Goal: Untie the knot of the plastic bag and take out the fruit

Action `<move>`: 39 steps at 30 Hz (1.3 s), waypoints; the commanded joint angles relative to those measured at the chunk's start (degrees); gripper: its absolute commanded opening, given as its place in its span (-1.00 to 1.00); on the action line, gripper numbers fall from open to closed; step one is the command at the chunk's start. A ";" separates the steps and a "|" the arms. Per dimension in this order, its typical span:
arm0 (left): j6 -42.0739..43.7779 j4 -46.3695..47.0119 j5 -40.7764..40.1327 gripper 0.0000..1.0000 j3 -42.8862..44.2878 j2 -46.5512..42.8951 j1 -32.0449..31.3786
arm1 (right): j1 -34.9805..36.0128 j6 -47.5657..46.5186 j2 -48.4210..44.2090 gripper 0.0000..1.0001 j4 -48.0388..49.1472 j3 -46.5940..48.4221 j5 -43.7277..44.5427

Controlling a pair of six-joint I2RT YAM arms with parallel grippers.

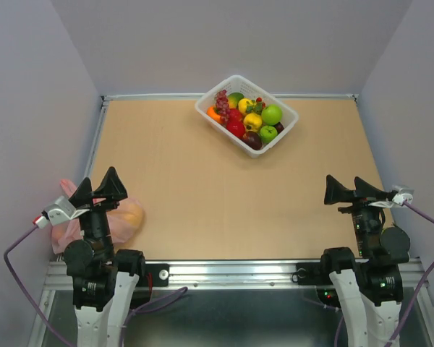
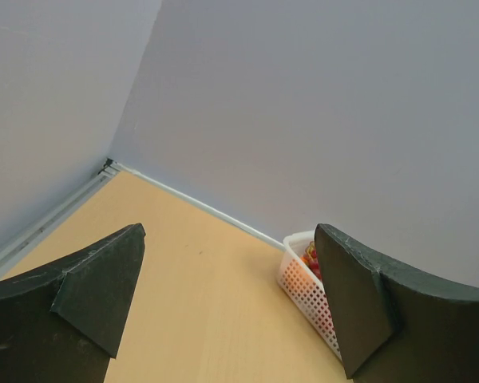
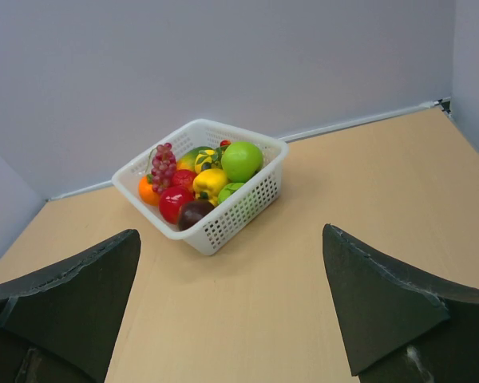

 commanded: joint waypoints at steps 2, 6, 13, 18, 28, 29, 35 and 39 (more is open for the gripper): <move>-0.64 1.37 -2.43 0.98 1.08 -9.55 0.40 | 0.14 -0.29 -0.27 1.00 2.76 0.08 -0.20; -1.96 0.32 -4.72 0.98 1.34 -7.71 0.40 | 0.15 -0.12 -0.27 1.00 2.67 0.07 -0.99; -6.00 -5.56 -5.78 0.98 5.64 0.02 0.40 | 0.67 0.50 -0.27 1.00 2.67 -0.28 -0.20; -11.19 -16.45 -11.31 0.98 10.74 11.71 0.40 | 1.37 0.76 -0.27 1.00 2.67 -0.45 0.15; -27.44 -35.88 -13.15 0.97 19.72 35.09 0.40 | 5.50 0.94 -0.27 1.00 1.88 -0.54 2.61; -29.62 -38.16 -14.46 0.97 19.63 37.11 0.40 | 6.03 0.94 -0.27 1.00 1.80 -0.45 2.88; -38.16 -44.07 -19.84 0.97 18.05 43.09 1.27 | 10.68 0.68 -0.27 1.00 0.57 -0.01 5.25; -40.98 -40.64 -18.43 0.97 15.33 48.72 4.43 | 13.41 0.94 -0.27 1.00 -0.23 0.16 7.09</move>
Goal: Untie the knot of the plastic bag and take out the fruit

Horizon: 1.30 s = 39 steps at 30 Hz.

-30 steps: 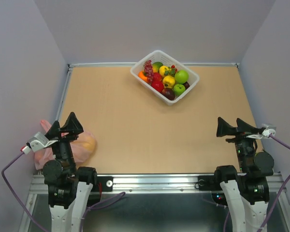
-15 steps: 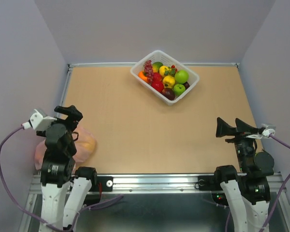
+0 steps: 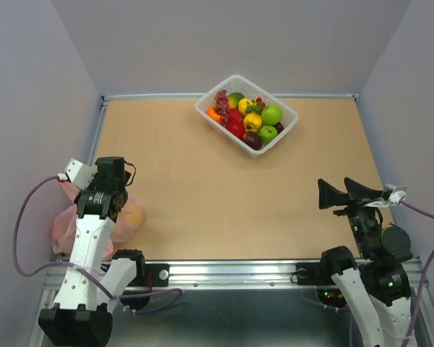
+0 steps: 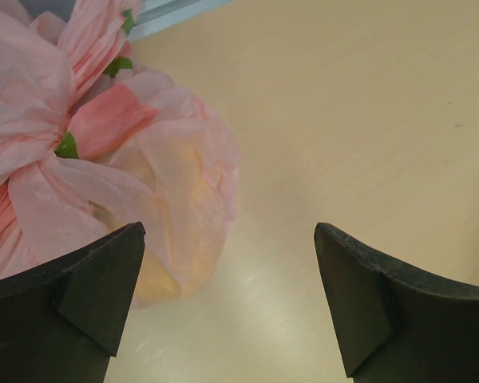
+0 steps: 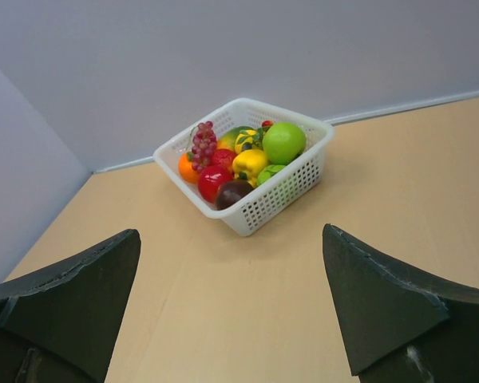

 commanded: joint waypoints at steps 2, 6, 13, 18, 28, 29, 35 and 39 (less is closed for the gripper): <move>-6.45 1.22 -3.18 0.97 -2.78 7.24 5.22 | 3.32 0.28 -0.27 1.00 0.10 0.30 3.23; -7.77 3.95 -1.86 0.98 -5.15 11.83 9.27 | 4.64 0.37 -0.27 1.00 -0.43 0.56 3.32; -9.88 6.23 -1.16 0.85 -7.88 13.15 14.37 | 5.26 0.46 -0.27 1.00 -1.04 0.65 3.76; -7.52 9.57 1.12 0.28 -9.54 17.28 16.58 | 5.79 0.55 -0.27 1.00 -1.13 0.65 4.11; 2.77 23.80 17.55 -1.00 -9.91 24.14 15.01 | 6.23 0.72 -0.27 1.00 -1.31 0.56 4.64; 3.56 24.77 18.35 -1.00 -9.29 24.57 13.86 | 6.23 0.81 -0.27 1.00 -1.31 0.56 4.72; 4.88 25.22 18.26 -1.00 -0.25 29.23 -1.68 | 6.23 0.99 -0.27 1.00 -1.22 0.56 5.78; 8.04 25.05 20.55 -1.00 5.21 34.14 -8.90 | 6.22 1.08 -0.18 1.00 -1.31 1.43 6.83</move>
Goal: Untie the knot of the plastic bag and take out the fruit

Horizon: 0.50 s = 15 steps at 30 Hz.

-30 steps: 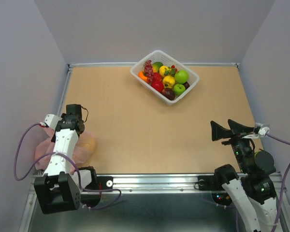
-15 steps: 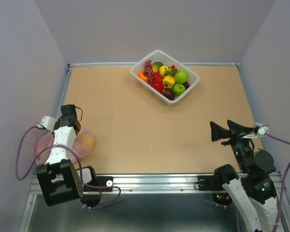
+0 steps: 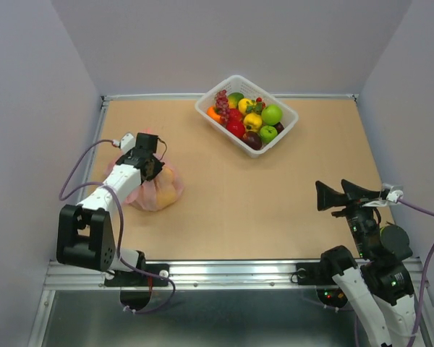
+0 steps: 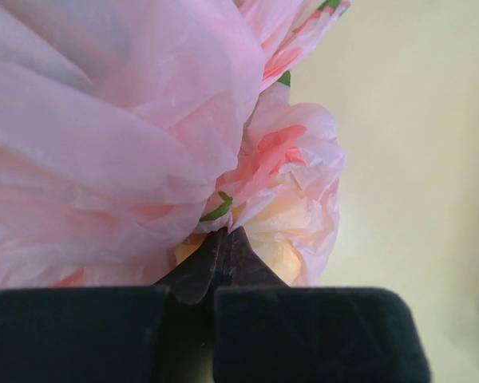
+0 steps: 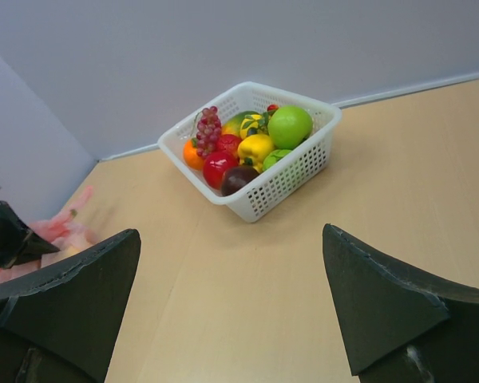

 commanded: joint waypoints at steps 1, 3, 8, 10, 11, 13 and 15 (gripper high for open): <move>5.57 -0.70 3.48 -1.00 5.52 2.51 -5.28 | 0.63 0.38 -0.27 1.00 0.57 1.70 3.09; 6.99 -1.93 3.57 -1.00 7.63 3.12 -8.97 | 0.63 0.81 -0.36 1.00 0.40 2.14 4.06; 12.70 -1.67 7.35 -1.00 7.90 1.37 -16.53 | 0.63 0.02 3.31 1.00 0.14 2.57 -5.67; 16.11 -2.29 9.54 -1.00 7.82 -0.38 -19.34 | 0.63 3.60 10.40 1.00 -1.18 5.20 -13.45; 16.14 -2.29 9.55 -1.00 7.73 -0.39 -19.96 | 0.63 4.50 12.71 1.00 -1.19 5.83 -16.47; 18.24 -2.20 10.77 -1.00 7.11 -2.67 -21.72 | 0.63 8.52 17.72 1.00 -0.58 6.71 -19.82; 18.42 -0.11 13.39 -1.00 5.10 -5.73 -22.60 | 0.63 9.25 24.84 1.00 -0.22 7.59 -22.20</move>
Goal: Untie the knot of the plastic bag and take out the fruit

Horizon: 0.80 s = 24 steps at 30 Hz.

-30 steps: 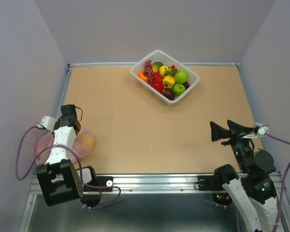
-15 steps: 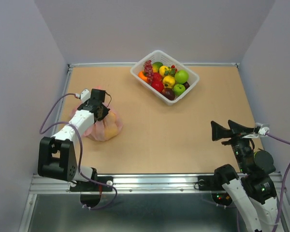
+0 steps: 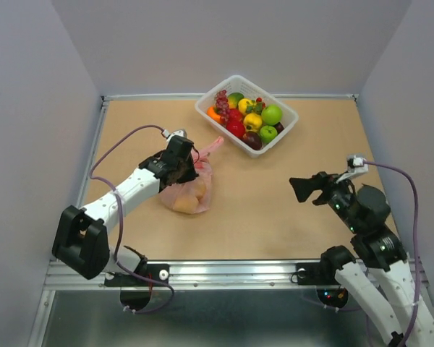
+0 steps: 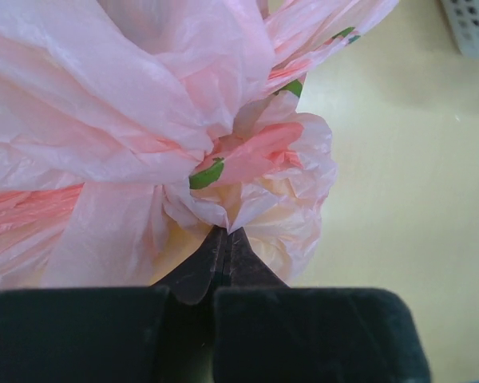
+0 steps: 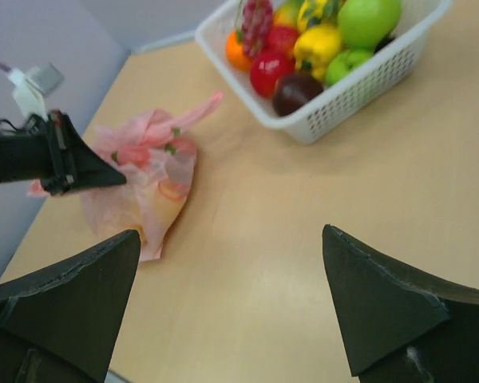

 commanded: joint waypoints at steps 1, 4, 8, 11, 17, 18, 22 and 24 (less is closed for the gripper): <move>4.39 2.88 5.76 -1.00 -1.88 -7.71 -2.03 | 0.63 4.51 11.96 1.00 0.63 3.59 -10.54; 3.07 6.92 9.55 -1.00 -6.27 -11.75 -3.35 | 0.63 4.42 23.02 1.00 0.72 5.96 -14.66; -1.40 13.24 10.16 -1.00 -14.08 -16.68 -6.60 | 2.20 4.42 35.16 1.00 1.86 9.65 -17.92; -6.49 22.20 11.39 -1.00 -19.53 -19.41 -7.93 | 8.77 4.51 41.67 1.00 4.57 12.20 -12.33; -12.21 36.26 12.01 -0.89 -21.40 -16.43 -12.23 | 18.81 5.92 52.75 1.00 11.43 17.83 -2.47; -12.74 37.59 11.84 -0.85 -21.49 -16.25 -12.67 | 19.52 5.83 53.72 1.00 12.49 18.00 -1.85; -12.23 38.93 11.31 -0.47 -20.00 -15.90 -14.34 | 22.60 6.00 56.27 0.98 16.18 18.01 2.45; -9.34 34.47 9.65 -0.22 -16.94 -17.12 -14.34 | 23.91 6.35 56.37 0.90 17.41 17.22 6.23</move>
